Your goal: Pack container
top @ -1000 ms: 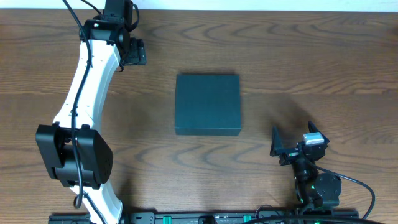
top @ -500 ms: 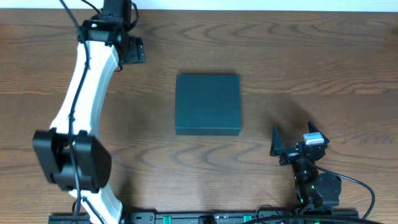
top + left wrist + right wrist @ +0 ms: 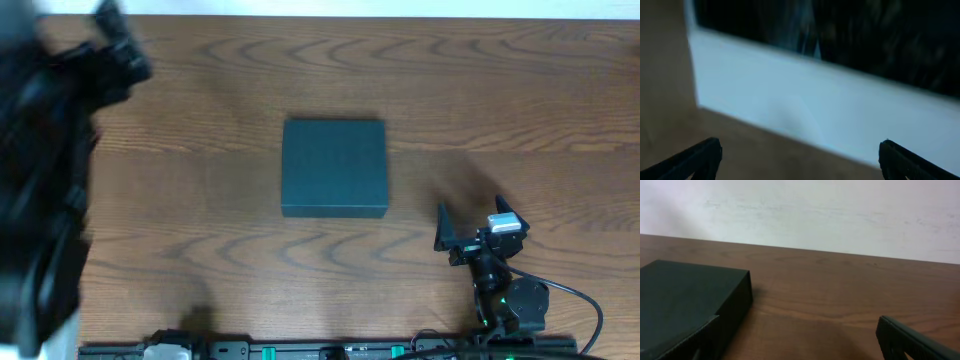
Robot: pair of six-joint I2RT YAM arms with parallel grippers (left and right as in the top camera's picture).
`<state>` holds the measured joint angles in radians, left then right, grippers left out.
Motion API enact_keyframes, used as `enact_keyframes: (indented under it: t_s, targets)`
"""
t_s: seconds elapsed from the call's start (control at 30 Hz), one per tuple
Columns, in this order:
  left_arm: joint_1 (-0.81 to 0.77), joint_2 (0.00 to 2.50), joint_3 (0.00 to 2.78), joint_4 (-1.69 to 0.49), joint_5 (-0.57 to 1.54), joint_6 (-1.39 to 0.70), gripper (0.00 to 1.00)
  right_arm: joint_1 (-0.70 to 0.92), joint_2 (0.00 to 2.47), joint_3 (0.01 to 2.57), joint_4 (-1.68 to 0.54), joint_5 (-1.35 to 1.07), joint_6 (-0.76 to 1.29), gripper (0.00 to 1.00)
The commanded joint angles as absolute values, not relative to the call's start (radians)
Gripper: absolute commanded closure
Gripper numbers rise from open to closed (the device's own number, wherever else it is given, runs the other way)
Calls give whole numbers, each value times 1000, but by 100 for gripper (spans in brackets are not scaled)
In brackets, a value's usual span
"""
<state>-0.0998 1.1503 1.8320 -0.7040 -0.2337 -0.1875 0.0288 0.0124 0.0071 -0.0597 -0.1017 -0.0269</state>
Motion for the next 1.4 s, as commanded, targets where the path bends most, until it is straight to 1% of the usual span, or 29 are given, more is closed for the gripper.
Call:
enact_keyframes:
  t_s: [0.0, 0.17, 0.27, 0.4, 0.6, 0.73, 0.97, 1.37]
  targets:
    - [-63, 1081, 1790, -689, -247, -205, 2, 22, 7, 6, -64, -109, -23, 1]
    - [12, 923, 1607, -587, -237, -205, 1, 22, 6, 6, -64, -109, -23, 1]
    - [57, 814, 1415, -449, -194, -205, 1, 22, 7, 6, -64, -109, -23, 1]
    - [78, 675, 1134, -257, -184, -215, 1, 22, 7, 6, -64, -109, -23, 1]
    - [84, 474, 757, -96, -184, -326, 1, 22, 7, 6, -64, -109, -23, 1]
    - [84, 355, 561, -40, -184, -409, 2, 22, 6, 6, -64, -109, -23, 1]
    - [84, 192, 350, 2, -174, -474, 1, 22, 7, 6, -64, -109, -23, 1]
    - [65, 80, 229, 1, -165, -474, 1, 22, 7, 6, -64, -109, -23, 1]
